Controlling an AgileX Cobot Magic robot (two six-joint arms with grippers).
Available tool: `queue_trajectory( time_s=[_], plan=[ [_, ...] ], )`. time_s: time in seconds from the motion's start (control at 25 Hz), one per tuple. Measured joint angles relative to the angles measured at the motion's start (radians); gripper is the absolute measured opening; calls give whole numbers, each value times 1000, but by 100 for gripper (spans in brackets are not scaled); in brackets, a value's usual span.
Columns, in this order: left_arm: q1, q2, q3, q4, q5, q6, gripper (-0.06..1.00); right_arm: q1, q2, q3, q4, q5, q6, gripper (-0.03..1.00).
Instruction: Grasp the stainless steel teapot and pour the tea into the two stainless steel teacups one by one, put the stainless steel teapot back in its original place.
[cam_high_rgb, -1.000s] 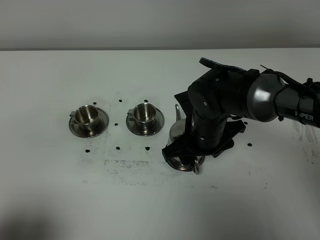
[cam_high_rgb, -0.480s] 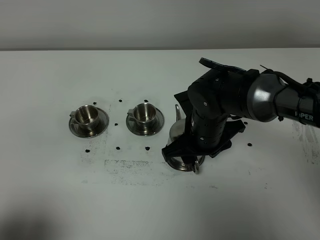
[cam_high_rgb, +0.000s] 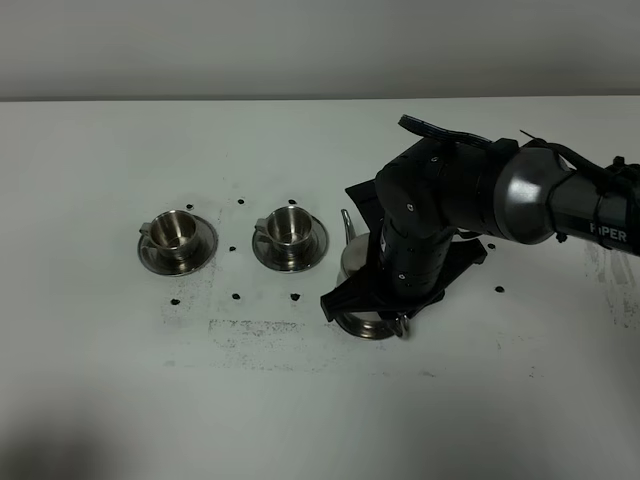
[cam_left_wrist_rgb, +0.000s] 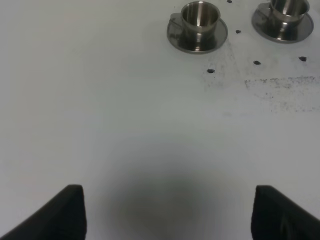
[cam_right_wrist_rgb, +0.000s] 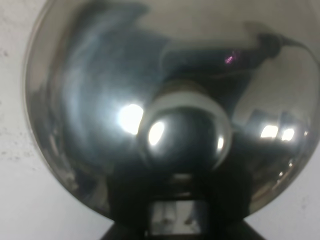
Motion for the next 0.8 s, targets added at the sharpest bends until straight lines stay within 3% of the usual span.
queue_trajectory(
  time_s=[0.48,0.8],
  plan=[
    [0,0,0,0,0,0,66,0,0,0,45,27,-107,18],
    [0,0,0,0,0,0,66,0,0,0,46,-17,-101,18]
  ],
)
